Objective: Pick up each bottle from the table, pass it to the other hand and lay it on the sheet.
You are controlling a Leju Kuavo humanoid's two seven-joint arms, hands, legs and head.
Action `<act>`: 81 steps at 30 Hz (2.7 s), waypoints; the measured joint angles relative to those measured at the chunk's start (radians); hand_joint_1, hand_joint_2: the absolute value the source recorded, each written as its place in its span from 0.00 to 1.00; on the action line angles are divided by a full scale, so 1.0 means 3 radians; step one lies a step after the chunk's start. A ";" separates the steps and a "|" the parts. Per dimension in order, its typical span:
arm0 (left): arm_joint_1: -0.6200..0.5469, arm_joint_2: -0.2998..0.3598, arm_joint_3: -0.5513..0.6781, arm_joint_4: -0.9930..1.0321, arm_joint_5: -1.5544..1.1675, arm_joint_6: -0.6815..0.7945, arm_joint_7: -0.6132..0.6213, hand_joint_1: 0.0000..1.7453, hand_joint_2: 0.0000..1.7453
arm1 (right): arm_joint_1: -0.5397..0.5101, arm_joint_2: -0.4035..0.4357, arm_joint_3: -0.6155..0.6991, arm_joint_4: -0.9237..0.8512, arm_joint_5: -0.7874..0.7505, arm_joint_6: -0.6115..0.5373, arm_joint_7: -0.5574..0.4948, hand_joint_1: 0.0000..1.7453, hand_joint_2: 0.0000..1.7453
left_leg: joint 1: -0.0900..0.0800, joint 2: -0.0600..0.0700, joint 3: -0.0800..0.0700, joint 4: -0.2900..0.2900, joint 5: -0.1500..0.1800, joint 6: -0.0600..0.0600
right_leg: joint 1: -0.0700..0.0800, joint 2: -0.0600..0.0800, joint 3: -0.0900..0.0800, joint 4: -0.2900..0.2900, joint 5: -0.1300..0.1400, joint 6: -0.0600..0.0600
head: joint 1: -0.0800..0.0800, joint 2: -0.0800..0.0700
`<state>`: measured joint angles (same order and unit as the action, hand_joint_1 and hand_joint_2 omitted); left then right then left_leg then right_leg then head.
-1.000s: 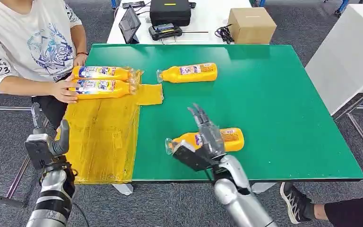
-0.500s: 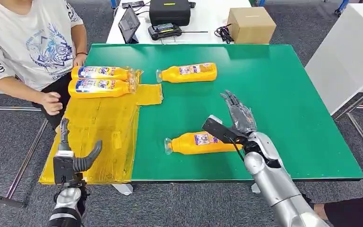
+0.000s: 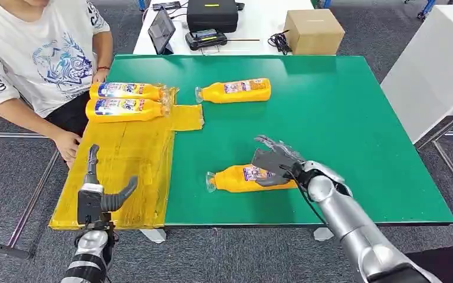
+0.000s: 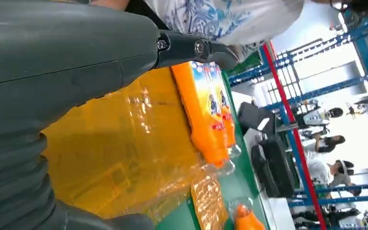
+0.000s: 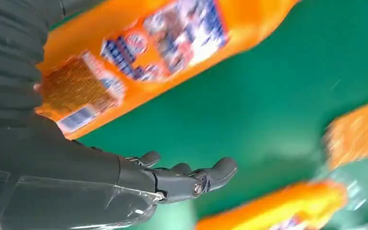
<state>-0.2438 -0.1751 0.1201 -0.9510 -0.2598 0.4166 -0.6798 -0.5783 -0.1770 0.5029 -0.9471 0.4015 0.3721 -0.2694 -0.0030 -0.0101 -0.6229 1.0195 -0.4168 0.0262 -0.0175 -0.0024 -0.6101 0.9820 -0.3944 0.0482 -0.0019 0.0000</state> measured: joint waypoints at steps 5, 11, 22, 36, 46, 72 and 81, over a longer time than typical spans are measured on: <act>-0.0093 -0.0001 -0.0132 0.0147 0.0099 0.0011 0.0000 0.00 1.00 | -0.0367 -0.0165 0.0337 0.0065 -0.0610 0.0413 0.0066 0.00 1.00 | 0.0000 -0.0001 0.0000 0.0001 0.0001 0.0001 | 0.0000 0.0000 0.0000 0.0000 0.0001 0.0001 | 0.0001 0.0000; -0.0139 -0.0001 -0.0254 0.0217 0.0174 0.0006 0.0000 0.00 1.00 | -0.0712 -0.0354 0.0720 0.0044 -0.1193 0.0628 0.0251 0.00 1.00 | -0.0002 -0.0001 -0.0001 0.0001 0.0001 0.0001 | -0.0001 0.0000 -0.0001 0.0000 0.0001 0.0002 | 0.0001 0.0000; -0.0189 -0.0001 -0.0347 0.0283 0.0273 -0.0031 0.0000 0.00 1.00 | -0.1341 -0.0975 0.1537 -0.0421 -0.1884 0.0813 0.0800 0.00 1.00 | -0.0007 -0.0001 -0.0002 0.0002 0.0001 0.0002 | -0.0007 -0.0001 -0.0001 0.0000 0.0002 0.0003 | 0.0000 0.0000; -0.0258 -0.0027 -0.0421 0.0370 0.0284 -0.0062 0.0000 0.00 1.00 | -0.1527 -0.1214 0.2159 -0.0666 -0.1991 0.0789 0.0889 0.00 1.00 | -0.0007 -0.0001 -0.0002 0.0002 0.0001 0.0002 | -0.0007 0.0000 -0.0001 0.0000 0.0002 0.0003 | 0.0000 0.0000; -0.0316 -0.0073 -0.0496 0.0454 0.0281 -0.0093 0.0000 0.00 1.00 | -0.1507 -0.1072 0.2555 -0.0578 -0.1838 0.0494 0.0697 0.00 1.00 | -0.0006 -0.0001 -0.0002 0.0001 0.0001 0.0002 | -0.0006 -0.0001 -0.0001 0.0000 0.0002 0.0003 | 0.0000 0.0000; -0.0379 -0.0103 -0.0503 0.0631 0.0273 -0.0120 0.0000 0.00 1.00 | -0.1241 -0.0753 0.2819 -0.0018 -0.1341 0.0310 0.0589 0.00 1.00 | -0.0007 -0.0001 -0.0002 0.0001 0.0001 0.0002 | -0.0007 0.0000 -0.0002 0.0000 0.0002 0.0003 | 0.0000 0.0000; -0.0412 -0.0108 -0.0507 0.0637 0.0221 -0.0134 0.0000 0.00 1.00 | -0.1208 -0.0739 0.2819 0.0085 -0.1177 0.0297 0.0597 0.00 1.00 | -0.0007 -0.0001 -0.0002 0.0001 0.0001 0.0002 | -0.0007 0.0000 -0.0002 0.0000 0.0002 0.0003 | 0.0000 0.0000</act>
<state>-0.3675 -0.2075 -0.0320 -0.7599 -0.1934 0.3765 -0.6798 -0.9407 -0.3986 1.3485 -0.9216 0.0485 0.4612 -0.0904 -0.0050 -0.0103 -0.6234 1.0199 -0.4165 0.0269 -0.0195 -0.0026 -0.6106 0.9821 -0.3939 0.0492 -0.0019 0.0000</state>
